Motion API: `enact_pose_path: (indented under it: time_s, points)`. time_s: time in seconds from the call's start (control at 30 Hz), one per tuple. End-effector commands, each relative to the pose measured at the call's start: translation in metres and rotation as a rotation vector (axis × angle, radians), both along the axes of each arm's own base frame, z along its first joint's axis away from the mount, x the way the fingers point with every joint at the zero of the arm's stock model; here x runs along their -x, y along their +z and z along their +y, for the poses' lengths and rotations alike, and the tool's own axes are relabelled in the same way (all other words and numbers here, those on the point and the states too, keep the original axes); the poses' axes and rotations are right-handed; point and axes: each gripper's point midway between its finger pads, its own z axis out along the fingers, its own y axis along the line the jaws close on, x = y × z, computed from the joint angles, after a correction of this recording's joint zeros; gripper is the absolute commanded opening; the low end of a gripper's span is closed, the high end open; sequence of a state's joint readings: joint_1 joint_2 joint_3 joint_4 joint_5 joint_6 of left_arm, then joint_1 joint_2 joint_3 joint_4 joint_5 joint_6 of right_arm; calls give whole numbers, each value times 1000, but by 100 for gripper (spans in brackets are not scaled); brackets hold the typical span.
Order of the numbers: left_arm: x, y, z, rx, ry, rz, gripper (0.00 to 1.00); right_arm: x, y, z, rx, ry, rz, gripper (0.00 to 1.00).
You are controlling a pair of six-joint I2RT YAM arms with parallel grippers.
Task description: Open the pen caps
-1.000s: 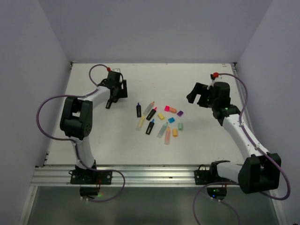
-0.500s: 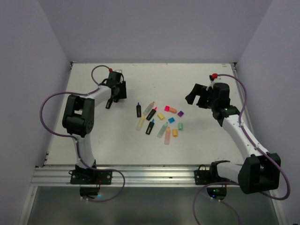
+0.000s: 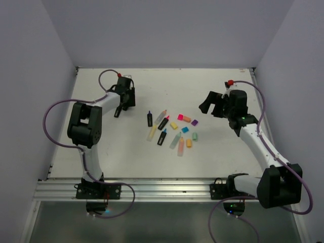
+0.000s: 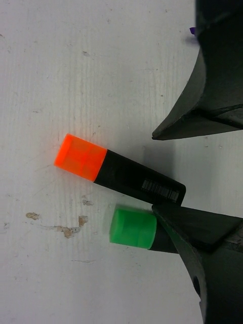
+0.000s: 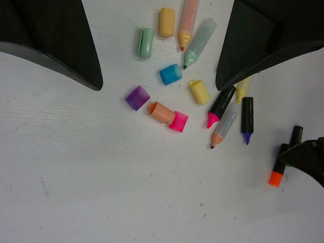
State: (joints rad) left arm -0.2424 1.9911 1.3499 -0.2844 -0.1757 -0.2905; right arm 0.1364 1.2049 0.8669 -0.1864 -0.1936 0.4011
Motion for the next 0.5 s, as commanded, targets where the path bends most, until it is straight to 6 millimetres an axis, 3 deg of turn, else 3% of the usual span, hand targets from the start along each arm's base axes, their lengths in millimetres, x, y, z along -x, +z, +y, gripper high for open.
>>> enact_pose_path:
  time_s: [0.0,0.23,0.47]
  points:
    - [-12,21,5,-35,-26,-30,57,-3,3,5,-22,17,-22,98]
    - [-13,-5,0,-21,-52,57,56,-2,4,3,-10,14,-27,98]
    - [-11,-13,0,-21,-61,89,56,-3,3,5,-19,24,-20,98]
